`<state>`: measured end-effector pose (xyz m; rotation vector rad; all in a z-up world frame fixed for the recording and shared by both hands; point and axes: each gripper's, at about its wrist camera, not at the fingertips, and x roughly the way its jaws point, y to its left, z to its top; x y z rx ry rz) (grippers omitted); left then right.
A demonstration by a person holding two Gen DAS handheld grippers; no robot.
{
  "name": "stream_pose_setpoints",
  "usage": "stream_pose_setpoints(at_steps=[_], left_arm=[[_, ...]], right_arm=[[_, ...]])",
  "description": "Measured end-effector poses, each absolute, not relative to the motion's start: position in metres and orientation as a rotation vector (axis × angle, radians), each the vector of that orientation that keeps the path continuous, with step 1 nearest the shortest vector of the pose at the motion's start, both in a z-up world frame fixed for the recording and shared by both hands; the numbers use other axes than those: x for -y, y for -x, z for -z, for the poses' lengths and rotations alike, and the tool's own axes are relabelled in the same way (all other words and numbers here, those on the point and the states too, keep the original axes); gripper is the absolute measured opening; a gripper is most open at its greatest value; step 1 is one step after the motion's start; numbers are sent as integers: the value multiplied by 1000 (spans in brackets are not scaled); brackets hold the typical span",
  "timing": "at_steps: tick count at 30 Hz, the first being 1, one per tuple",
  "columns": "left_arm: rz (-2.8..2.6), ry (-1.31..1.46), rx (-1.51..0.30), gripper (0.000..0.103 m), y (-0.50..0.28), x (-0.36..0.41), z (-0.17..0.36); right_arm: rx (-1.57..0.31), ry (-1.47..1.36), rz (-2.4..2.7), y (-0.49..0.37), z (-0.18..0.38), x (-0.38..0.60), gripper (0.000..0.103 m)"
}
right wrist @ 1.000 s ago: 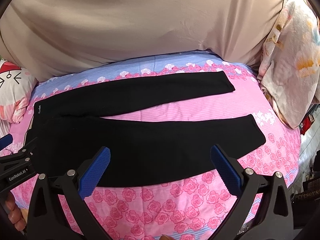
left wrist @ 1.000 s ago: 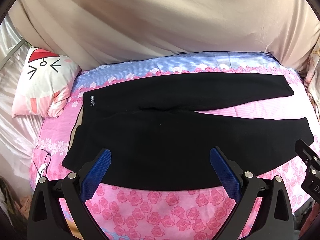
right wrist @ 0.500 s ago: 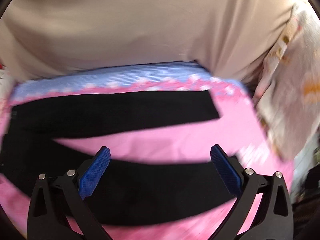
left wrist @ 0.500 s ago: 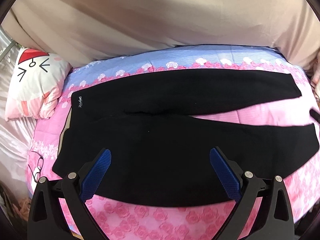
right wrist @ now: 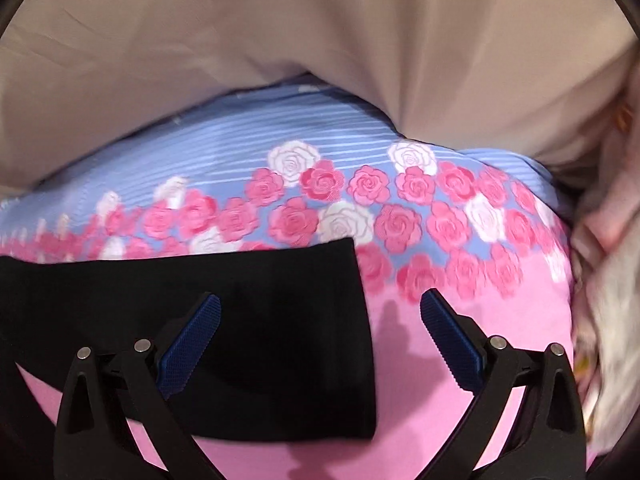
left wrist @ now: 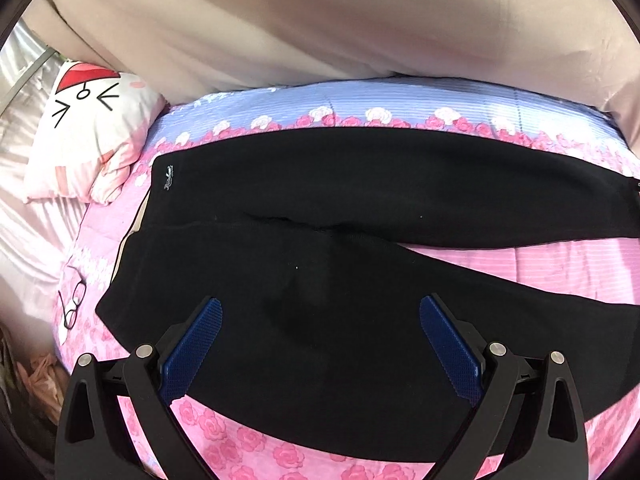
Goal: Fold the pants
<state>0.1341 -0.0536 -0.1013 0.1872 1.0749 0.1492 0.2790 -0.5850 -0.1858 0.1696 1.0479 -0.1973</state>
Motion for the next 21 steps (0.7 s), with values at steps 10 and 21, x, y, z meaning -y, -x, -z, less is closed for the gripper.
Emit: stream_pose_setpoints(at_steps=[10, 21], left_arm=[[-180, -166, -1095, 98, -141, 48, 116], [-340, -111, -1000, 98, -238, -113, 114]], right_arm=[[-1042, -127, 103, -292, 206, 582, 63], [-1028, -182, 141, -283, 194, 557, 15]])
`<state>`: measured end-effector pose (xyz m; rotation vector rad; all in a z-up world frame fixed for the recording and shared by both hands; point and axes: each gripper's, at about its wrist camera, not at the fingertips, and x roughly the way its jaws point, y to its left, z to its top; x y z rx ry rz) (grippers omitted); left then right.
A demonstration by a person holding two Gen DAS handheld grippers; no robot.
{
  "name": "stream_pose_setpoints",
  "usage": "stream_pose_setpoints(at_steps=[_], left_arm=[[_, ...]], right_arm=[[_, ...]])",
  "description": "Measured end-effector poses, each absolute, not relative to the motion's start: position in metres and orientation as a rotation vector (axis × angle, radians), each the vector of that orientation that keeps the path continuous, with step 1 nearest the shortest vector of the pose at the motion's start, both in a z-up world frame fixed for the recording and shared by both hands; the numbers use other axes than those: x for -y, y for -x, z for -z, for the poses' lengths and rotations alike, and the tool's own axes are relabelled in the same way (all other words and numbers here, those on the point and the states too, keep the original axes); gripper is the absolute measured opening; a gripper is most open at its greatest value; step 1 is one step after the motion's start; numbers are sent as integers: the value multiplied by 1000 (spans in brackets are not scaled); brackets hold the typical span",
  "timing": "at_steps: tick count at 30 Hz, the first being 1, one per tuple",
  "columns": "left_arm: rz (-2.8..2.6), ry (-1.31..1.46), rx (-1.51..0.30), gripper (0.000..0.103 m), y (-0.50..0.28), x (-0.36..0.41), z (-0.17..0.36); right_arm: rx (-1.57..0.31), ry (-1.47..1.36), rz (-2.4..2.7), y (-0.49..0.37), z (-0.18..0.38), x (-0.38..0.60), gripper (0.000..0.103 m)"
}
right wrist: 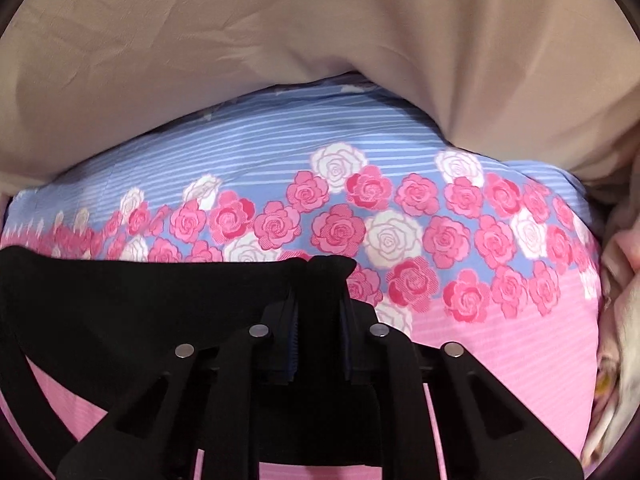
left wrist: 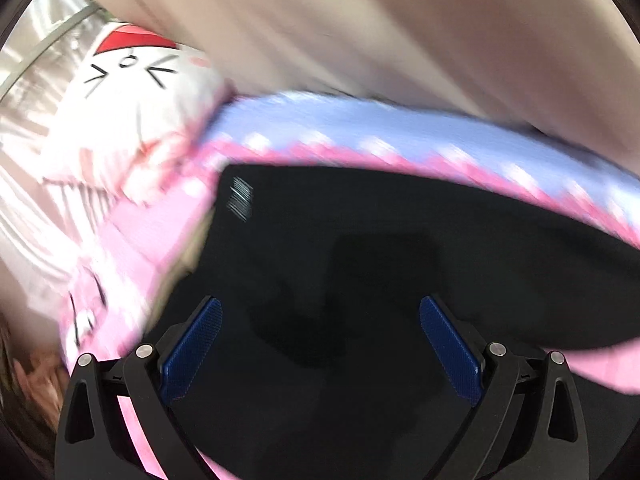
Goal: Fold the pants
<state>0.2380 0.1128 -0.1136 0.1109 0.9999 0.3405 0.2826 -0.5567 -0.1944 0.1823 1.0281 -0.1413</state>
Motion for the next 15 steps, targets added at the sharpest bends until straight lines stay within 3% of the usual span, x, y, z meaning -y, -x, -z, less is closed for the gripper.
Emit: stream_pose_setpoints(at_steps=[6, 11, 13, 14, 15], left_arm=[[-357, -134, -1013, 96, -336, -248, 131], [-239, -103, -1105, 95, -389, -287, 168], [-185, -117, -1116, 84, -401, -293, 180], [-158, -115, -1132, 65, -406, -295, 186], [-125, -102, -1156, 37, -411, -297, 192]], right_arm=[[-1041, -180, 214, -289, 189, 544, 15], [-1052, -181, 279, -298, 188, 520, 15], [-1058, -171, 303, -298, 188, 516, 15], [-1062, -166, 312, -299, 188, 513, 15], [-1064, -160, 327, -301, 187, 509, 15]])
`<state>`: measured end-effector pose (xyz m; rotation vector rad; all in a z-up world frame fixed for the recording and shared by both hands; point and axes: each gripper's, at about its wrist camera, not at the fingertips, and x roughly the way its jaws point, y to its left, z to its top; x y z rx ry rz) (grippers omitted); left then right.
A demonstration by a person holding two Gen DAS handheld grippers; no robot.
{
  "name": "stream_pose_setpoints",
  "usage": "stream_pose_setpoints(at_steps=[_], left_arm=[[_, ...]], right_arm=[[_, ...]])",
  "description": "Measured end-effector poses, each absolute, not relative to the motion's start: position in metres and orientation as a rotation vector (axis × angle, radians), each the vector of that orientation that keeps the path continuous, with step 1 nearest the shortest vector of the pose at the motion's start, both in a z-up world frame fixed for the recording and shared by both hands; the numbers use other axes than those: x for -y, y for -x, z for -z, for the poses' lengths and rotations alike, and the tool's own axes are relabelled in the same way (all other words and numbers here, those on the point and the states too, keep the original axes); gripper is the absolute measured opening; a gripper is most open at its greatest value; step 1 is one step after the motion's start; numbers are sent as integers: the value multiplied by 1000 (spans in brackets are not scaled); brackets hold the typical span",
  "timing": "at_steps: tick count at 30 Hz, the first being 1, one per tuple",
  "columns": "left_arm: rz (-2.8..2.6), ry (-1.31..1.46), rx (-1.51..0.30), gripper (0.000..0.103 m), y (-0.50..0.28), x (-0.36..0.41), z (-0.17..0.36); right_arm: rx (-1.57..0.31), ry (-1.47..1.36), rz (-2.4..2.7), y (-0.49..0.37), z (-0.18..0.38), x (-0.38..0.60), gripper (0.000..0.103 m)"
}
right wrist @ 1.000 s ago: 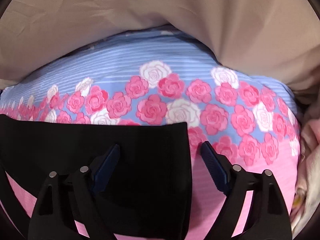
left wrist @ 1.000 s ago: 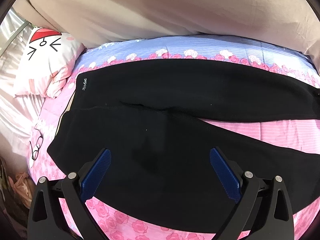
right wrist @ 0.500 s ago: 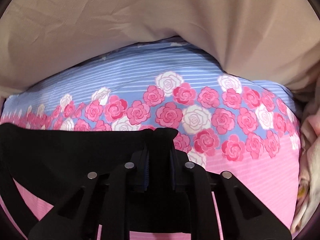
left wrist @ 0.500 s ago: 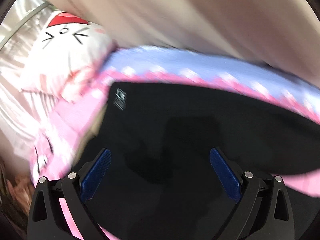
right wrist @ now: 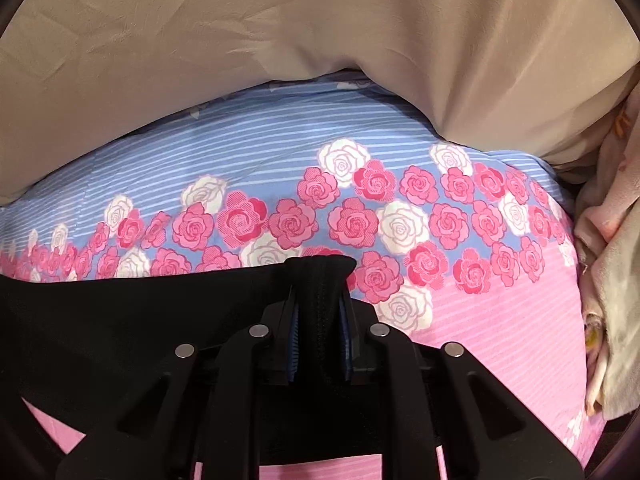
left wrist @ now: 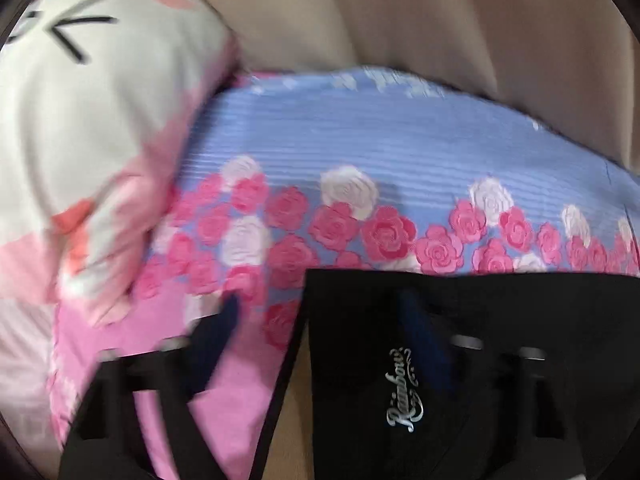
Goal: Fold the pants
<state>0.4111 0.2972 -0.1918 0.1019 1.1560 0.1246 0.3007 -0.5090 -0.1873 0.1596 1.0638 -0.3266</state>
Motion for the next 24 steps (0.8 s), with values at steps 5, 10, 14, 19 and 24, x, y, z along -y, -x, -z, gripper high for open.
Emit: stream_pose_setpoints(at_steps=[5, 10, 14, 19, 24], left_arm=[[-14, -2, -1116, 4, -403, -296, 179], [67, 56, -993, 4, -349, -281, 114], [128, 105, -898, 4, -276, -271, 54], [128, 91, -917, 5, -179, -267, 26], [31, 31, -1050, 7, -111, -271, 64]], right_arm=[[-1040, -171, 346, -299, 177, 495, 15], [-925, -210, 300, -266, 130, 491, 15], [-817, -229, 217, -213, 76, 492, 15], [-791, -189, 115, -141, 40, 491, 15], [-951, -117, 107, -81, 75, 496, 15]])
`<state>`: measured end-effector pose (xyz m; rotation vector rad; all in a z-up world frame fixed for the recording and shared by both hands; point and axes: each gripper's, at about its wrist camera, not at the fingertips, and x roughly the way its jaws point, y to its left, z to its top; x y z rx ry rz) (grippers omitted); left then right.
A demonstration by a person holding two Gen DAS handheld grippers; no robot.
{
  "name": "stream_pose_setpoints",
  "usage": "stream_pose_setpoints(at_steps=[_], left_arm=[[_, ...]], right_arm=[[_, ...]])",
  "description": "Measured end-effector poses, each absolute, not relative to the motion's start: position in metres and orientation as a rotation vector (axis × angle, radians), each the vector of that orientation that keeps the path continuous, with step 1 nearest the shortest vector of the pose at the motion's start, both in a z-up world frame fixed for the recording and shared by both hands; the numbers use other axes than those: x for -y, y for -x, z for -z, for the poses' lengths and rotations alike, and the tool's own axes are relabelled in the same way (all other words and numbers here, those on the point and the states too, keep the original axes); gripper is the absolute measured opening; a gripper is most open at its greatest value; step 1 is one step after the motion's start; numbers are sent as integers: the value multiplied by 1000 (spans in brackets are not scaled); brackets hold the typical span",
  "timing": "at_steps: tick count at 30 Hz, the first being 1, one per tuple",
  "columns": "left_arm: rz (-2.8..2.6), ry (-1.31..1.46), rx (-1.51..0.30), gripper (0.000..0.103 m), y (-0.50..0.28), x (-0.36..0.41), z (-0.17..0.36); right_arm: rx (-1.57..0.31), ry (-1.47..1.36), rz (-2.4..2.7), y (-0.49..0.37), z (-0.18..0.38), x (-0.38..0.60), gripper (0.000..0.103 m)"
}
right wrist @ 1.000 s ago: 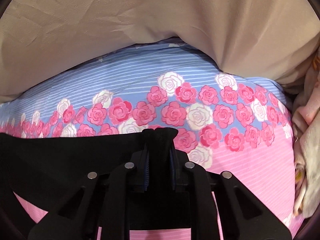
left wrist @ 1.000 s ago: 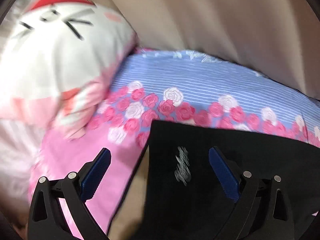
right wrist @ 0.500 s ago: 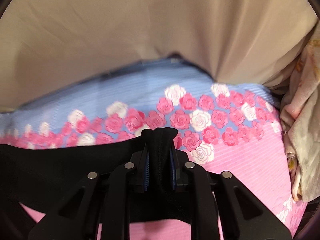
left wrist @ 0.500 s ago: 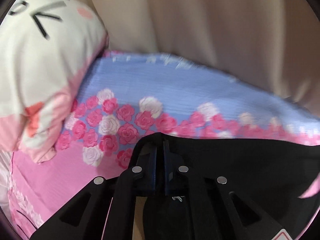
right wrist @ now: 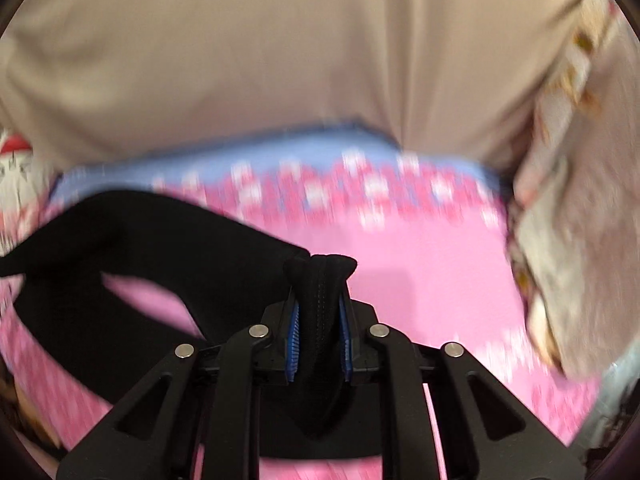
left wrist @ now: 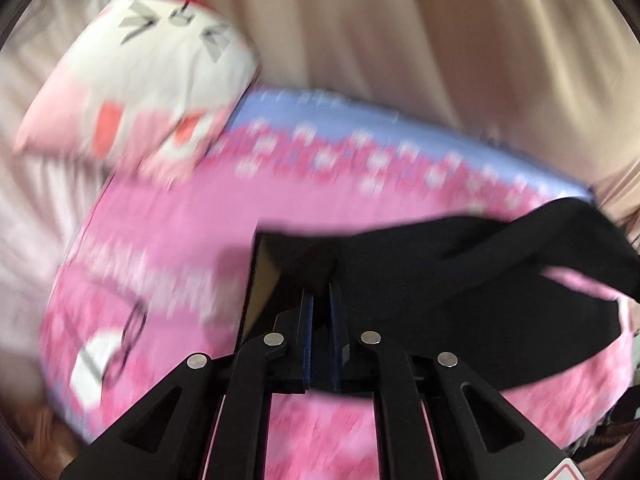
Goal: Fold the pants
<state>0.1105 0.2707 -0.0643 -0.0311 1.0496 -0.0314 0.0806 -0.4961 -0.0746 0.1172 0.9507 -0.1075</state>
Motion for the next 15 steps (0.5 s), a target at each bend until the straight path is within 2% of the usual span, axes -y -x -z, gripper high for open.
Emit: stream_pose_setpoints(at_steps=[5, 8, 10, 14, 15], left_arm=[[-97, 1, -1212, 8, -79, -286, 140], [-164, -13, -1279, 12, -78, -293, 179], [-190, -28, -1285, 15, -82, -294, 187], [-212, -6, -1273, 16, -87, -304, 178], [-244, -51, -1266, 16, -86, -305, 174]], right_arm=[[-1143, -124, 155, -36, 150, 513, 16], [-1225, -170, 193, -21, 192, 526, 20], [-1195, -188, 222, -15, 195, 528, 30], [-1148, -209, 232, -9, 180, 528, 31], [-1148, -197, 229, -5, 177, 526, 39]])
